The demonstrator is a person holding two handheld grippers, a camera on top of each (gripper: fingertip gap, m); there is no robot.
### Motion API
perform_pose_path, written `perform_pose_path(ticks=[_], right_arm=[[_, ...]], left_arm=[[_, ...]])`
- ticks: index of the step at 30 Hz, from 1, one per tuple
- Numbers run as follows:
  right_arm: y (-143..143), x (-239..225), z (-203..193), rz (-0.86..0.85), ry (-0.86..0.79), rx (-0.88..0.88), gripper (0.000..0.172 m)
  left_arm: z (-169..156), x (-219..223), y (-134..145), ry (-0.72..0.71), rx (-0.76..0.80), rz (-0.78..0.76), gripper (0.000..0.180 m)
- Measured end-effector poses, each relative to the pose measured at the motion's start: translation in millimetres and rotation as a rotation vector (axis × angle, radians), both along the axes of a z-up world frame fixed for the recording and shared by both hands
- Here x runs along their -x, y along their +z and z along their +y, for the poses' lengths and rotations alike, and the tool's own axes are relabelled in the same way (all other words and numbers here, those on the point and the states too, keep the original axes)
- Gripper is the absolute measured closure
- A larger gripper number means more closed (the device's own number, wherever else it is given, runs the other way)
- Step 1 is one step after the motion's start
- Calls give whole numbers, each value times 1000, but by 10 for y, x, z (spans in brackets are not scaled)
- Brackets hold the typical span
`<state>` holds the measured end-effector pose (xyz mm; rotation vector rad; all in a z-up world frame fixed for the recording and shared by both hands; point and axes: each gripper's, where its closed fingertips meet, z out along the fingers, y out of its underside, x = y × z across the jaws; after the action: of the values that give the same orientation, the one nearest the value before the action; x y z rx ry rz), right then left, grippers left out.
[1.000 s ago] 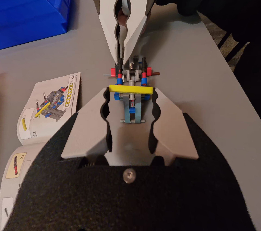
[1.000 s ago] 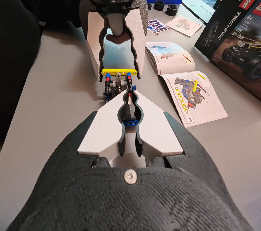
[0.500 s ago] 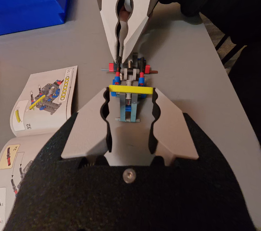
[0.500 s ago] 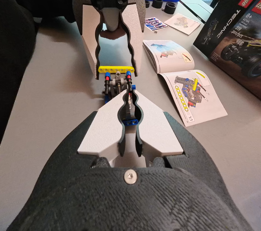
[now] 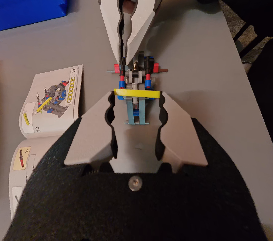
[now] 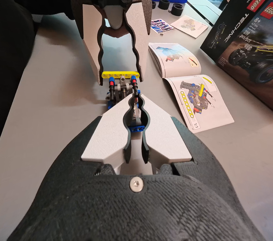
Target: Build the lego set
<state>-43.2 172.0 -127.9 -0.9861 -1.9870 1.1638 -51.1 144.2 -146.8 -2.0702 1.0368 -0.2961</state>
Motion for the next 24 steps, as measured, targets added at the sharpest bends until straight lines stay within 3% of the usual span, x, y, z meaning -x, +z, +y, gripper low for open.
perform_pose_path(ticks=[24], right_arm=[[0, 52, 14, 50, 22, 43, 171]], left_arm=[[28, 31, 5, 49, 77, -150, 123]])
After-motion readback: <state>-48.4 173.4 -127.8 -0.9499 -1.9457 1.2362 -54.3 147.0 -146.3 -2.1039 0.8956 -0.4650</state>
